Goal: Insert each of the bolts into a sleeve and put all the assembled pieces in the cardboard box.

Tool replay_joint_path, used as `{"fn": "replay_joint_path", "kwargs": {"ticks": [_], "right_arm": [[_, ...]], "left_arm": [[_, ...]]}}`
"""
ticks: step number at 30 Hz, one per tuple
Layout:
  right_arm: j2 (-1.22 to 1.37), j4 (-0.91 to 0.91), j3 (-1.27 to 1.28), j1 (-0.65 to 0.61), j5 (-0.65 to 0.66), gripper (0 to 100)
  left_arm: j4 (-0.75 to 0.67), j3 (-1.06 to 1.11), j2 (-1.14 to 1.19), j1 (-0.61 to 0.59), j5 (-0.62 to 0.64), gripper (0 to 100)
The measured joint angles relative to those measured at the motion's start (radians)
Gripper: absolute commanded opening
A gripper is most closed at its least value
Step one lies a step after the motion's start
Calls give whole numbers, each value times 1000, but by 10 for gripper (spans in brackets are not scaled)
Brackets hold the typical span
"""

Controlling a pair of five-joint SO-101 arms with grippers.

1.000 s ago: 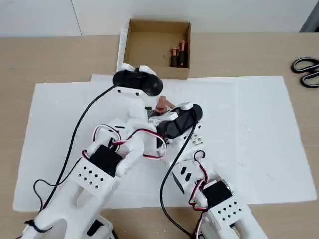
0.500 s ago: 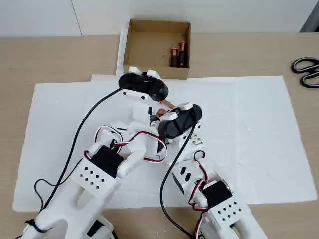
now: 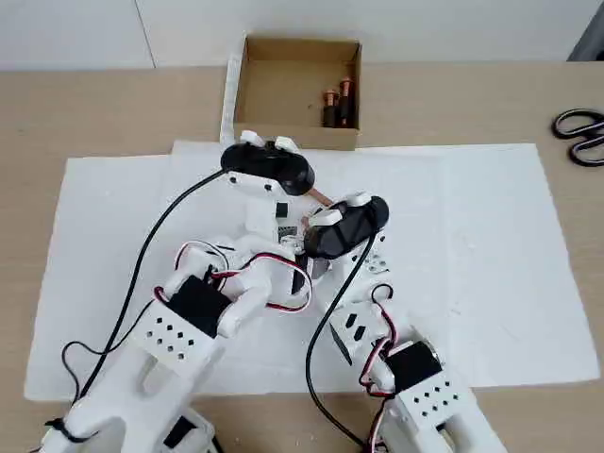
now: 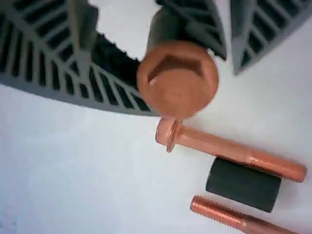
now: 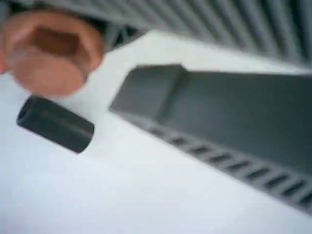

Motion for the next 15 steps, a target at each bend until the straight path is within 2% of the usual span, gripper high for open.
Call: {"fn": "replay_joint_path", "kwargs": {"ticks": [4,9,15], "right_arm": [[0,0,-2,-2,0,4],[0,0,-2,-3,-2,4],[0,0,-2,9,-2,4]], "left_arm": [[26,-43,0,-15,-3,192],[29,-77,-2,-117,-2,192],[63,-83,-37,-137,-2,192]]}}
